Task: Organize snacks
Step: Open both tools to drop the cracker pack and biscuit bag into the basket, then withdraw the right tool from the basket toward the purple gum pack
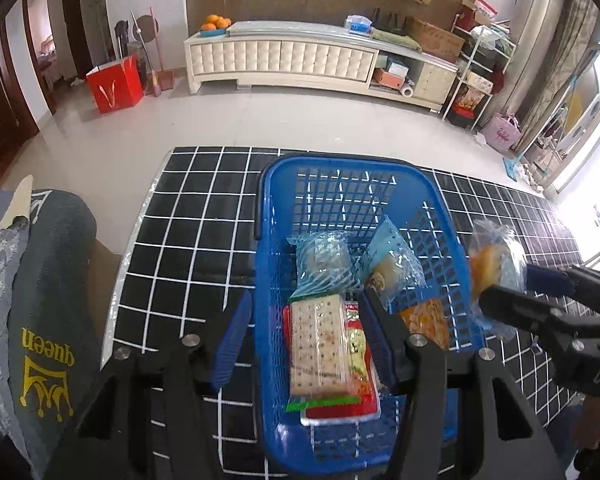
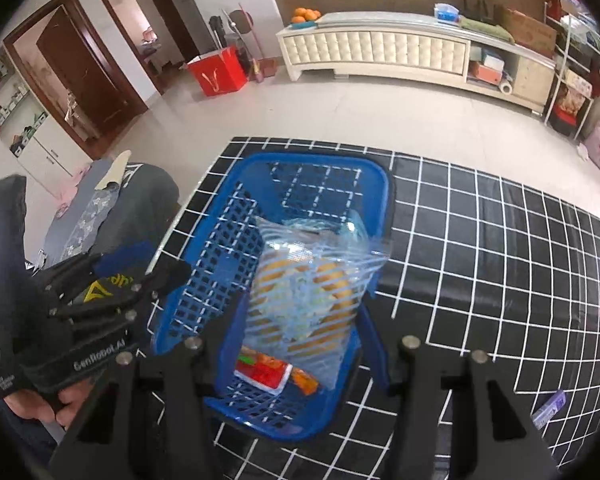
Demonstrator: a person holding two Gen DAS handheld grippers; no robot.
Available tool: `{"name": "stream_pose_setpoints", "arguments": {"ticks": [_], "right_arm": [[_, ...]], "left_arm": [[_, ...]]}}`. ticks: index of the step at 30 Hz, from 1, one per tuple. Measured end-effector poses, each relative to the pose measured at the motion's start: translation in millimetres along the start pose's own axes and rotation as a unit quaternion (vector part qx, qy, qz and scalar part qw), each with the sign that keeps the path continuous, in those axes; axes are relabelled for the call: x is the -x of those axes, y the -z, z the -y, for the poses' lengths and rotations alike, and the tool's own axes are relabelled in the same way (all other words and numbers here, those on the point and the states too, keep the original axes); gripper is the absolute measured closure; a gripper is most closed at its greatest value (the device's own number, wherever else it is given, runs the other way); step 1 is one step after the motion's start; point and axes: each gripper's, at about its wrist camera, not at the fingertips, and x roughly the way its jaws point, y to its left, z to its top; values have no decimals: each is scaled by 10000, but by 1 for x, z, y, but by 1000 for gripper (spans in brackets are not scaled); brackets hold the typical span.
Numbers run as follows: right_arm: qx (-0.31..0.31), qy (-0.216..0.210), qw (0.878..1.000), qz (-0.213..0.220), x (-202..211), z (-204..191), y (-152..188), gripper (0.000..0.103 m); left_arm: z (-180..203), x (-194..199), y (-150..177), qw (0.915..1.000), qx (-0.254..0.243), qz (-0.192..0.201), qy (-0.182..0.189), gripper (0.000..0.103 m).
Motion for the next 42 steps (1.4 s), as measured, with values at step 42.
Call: {"name": "stream_pose_setpoints", "arguments": {"ticks": [42], "right_arm": [[437,656,9961,-389,-40,-40,25,23]], "left_arm": [[-55,23,48,9995,198,242,-75,47]]}}
